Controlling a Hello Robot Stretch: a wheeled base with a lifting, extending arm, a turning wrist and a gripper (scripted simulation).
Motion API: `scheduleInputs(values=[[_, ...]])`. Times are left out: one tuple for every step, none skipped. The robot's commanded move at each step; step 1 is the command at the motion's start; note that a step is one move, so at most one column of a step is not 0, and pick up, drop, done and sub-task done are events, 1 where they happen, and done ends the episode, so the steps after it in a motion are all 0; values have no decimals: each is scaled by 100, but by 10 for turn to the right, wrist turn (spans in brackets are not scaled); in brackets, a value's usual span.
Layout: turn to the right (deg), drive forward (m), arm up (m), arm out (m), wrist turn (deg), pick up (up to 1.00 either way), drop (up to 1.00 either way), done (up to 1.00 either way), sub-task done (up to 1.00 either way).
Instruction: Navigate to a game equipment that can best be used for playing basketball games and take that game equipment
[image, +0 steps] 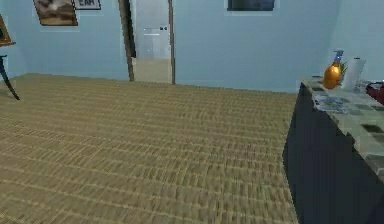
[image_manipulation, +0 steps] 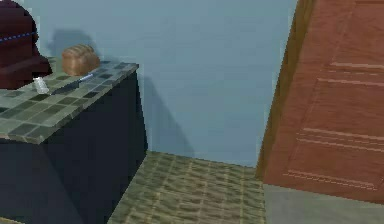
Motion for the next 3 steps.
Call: scheduleInputs(values=[[120, 0, 0, 0, 0, 0, 0, 0, 0], [0, 5, 0, 0, 0, 0, 0, 0, 0], [-180, 0, 0, 0, 0, 0, 0, 0, 0]])
